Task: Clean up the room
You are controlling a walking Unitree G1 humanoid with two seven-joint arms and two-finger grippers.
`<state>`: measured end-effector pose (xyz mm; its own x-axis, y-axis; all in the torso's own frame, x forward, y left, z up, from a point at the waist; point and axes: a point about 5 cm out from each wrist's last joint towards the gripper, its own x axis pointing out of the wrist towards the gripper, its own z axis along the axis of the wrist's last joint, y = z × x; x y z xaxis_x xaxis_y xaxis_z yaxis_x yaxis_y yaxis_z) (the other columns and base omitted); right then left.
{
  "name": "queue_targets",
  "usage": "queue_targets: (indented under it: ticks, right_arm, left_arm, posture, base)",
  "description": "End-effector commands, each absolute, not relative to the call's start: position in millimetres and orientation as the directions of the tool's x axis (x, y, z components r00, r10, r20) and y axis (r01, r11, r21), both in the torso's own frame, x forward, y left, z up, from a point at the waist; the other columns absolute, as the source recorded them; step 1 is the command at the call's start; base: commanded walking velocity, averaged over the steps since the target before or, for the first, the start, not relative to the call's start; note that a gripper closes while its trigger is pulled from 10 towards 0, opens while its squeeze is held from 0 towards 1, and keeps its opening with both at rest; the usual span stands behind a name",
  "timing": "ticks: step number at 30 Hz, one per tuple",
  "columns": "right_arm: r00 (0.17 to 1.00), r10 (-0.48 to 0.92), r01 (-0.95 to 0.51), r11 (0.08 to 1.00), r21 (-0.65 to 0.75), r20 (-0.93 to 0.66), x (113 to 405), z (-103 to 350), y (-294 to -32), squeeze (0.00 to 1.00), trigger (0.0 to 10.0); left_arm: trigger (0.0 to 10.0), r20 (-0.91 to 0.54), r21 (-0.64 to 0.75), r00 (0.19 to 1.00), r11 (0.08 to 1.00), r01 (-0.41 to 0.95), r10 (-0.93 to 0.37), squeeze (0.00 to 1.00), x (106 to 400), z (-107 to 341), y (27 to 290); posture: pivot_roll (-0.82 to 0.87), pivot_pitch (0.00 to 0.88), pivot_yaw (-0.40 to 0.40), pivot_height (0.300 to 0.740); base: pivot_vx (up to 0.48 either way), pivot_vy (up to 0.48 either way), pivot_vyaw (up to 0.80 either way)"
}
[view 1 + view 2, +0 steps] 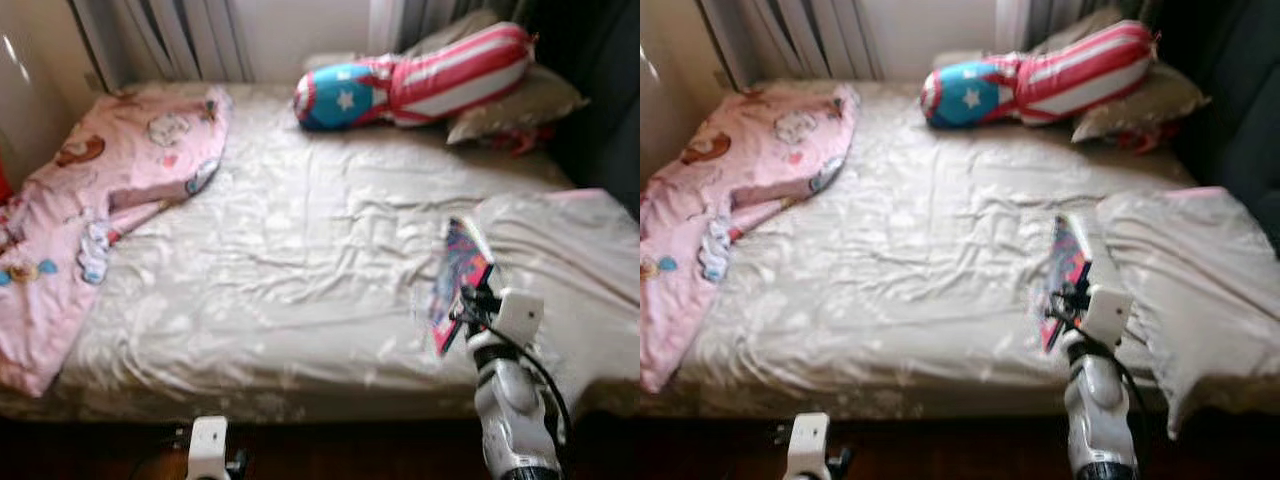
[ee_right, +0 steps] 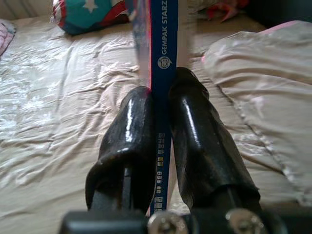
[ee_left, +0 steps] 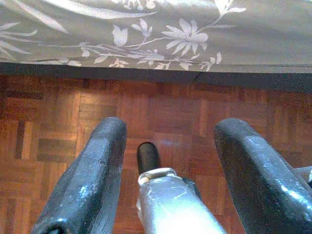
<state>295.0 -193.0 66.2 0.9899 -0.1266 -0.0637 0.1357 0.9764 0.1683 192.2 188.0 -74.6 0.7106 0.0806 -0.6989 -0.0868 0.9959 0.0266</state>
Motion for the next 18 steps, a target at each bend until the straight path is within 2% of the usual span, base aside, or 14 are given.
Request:
queue_targets:
  ticks: [1,4,18]
  right_arm:
    - [0.994,-0.104,0.106,0.977,0.183,-0.021,298.6,74.4,-186.0,0.0,10.0]
    - [0.995,-0.099,0.103,0.978,0.181,-0.029,297.6,72.3,-185.5,0.0,10.0]
    - [0.994,-0.103,0.108,0.979,0.173,-0.04,295.9,69.3,-185.0,0.0,10.0]
  left_arm:
    - [10.0,-0.719,0.037,0.688,0.994,-0.102,0.097,0.0,184.7,-77.9,195.0]
    - [10.0,-0.721,0.033,0.687,0.995,-0.096,0.09,0.0,185.0,-77.9,194.6]
    - [10.0,-0.724,0.028,0.685,0.996,-0.082,0.077,0.0,183.4,-78.9,192.6]
  posture:
    - [-0.12,0.097,-0.023,0.732]
    - [-0.12,0.098,-0.023,0.732]
    - [-0.12,0.098,-0.024,0.732]
  base:
    - [0.0,0.0,0.0]
    - [0.0,0.0,0.0]
    - [0.295,0.0,0.0]
